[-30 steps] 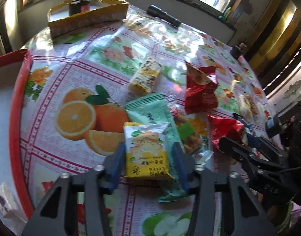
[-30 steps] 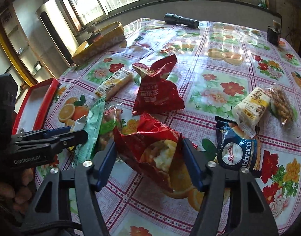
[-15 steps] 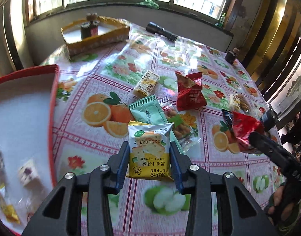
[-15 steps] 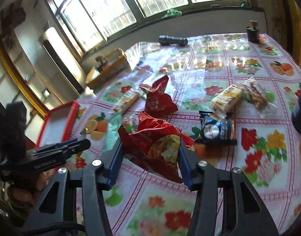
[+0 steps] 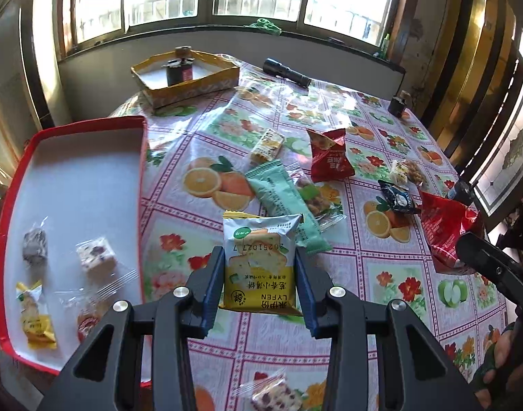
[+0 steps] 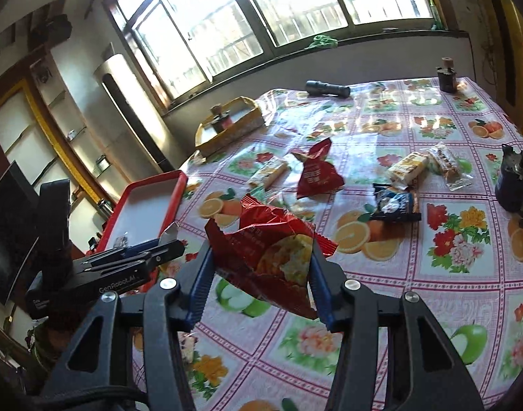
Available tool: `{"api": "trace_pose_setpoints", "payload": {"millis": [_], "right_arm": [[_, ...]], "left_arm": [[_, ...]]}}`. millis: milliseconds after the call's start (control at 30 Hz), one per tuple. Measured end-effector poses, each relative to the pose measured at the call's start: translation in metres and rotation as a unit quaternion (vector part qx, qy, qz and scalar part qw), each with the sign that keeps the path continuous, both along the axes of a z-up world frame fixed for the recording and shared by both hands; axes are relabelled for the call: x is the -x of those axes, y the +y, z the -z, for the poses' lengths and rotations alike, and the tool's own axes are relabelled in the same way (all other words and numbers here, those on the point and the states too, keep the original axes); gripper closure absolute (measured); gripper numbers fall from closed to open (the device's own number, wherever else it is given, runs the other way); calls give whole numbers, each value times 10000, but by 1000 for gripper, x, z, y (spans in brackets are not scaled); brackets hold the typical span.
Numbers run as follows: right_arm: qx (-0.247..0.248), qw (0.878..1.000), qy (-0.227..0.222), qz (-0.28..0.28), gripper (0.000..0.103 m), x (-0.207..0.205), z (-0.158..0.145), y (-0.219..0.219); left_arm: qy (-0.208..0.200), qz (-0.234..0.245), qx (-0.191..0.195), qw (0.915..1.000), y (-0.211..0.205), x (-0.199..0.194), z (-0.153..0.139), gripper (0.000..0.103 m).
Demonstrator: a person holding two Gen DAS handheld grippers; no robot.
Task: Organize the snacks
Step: 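Carry the cake packet and red chip bag over the tray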
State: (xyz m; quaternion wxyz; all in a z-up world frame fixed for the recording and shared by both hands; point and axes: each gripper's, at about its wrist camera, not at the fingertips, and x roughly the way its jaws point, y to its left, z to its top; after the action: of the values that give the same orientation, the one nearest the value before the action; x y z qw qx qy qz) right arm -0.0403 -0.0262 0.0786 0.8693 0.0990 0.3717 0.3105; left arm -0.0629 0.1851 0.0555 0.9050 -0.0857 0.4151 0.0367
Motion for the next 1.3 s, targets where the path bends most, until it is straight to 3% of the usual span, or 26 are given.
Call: {"api": "trace_pose_setpoints", "payload": {"millis": [400,867,1300], "right_arm": [[73,9997,-47,-208,50,8,-2,21],[109,9988,-30,-476,50,10,-1,47],[79,9949,-69,-999,50,4,-3,100]], "left_arm": [[-153,-264,-58,9995,18,17,-8,64],[-297,-563,126,9979,51,30,-16,64],[-353,-1252,220,9913,110,40,-18,64]]}}
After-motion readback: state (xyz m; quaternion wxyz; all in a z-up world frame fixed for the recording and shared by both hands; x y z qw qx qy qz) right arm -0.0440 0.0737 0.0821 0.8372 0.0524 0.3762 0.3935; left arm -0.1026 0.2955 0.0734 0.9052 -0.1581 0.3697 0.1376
